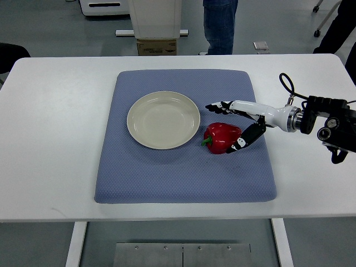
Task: Place red pepper on plate with right hand
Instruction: 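Close the right hand fingers around the red pepper, then lift the pepper with the right hand and carry it over the plate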
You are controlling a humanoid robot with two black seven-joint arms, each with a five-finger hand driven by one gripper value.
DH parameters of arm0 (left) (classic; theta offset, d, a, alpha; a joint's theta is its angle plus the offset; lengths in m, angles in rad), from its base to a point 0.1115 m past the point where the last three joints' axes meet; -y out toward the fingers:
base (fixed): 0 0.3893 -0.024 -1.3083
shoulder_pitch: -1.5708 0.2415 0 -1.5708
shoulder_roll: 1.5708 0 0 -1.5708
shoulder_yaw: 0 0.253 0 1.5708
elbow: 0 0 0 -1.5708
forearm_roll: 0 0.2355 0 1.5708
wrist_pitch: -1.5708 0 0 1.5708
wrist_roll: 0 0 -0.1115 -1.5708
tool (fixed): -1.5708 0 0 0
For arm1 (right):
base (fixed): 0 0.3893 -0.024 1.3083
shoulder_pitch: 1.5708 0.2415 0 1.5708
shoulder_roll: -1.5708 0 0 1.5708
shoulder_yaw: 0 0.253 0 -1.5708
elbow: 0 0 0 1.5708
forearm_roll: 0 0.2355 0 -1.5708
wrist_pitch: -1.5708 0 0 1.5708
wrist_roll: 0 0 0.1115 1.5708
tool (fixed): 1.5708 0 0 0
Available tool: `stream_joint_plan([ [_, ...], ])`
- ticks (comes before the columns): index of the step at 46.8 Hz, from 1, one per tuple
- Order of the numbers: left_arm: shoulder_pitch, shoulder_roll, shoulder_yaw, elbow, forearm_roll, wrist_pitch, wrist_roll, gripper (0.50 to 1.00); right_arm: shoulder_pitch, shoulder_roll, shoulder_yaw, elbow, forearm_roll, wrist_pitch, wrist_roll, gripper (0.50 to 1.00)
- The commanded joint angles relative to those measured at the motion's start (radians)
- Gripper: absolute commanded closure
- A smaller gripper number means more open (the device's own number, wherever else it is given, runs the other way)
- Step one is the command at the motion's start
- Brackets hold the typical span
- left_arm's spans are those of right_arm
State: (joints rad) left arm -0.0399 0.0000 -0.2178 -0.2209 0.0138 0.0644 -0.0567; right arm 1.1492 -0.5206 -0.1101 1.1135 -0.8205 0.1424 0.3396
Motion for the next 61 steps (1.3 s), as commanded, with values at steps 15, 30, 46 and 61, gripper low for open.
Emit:
stream_joint_plan([
  [15,0.000,0.000,0.000,0.000,0.000,0.000,0.000,0.500,-0.008,0.017,-0.028,-0.004,0.000,-0.052,-0.001,0.546],
  [30,0.000,0.000,0.000,0.000,0.000,0.000,0.000,0.500,-0.009,0.034,-0.028,-0.004,-0.002,-0.052,0.001,0.567],
  [46,0.000,0.000,0.000,0.000,0.000,0.000,0.000,0.500,-0.013,0.037,-0.028,-0.015,-0.002,-0.052,0.004,0.749],
  [61,0.000,0.000,0.000,0.000,0.000,0.000,0.000,0.500,-0.013,0.037,-0.049,-0.032,-0.002,-0.053,0.004,1.000],
])
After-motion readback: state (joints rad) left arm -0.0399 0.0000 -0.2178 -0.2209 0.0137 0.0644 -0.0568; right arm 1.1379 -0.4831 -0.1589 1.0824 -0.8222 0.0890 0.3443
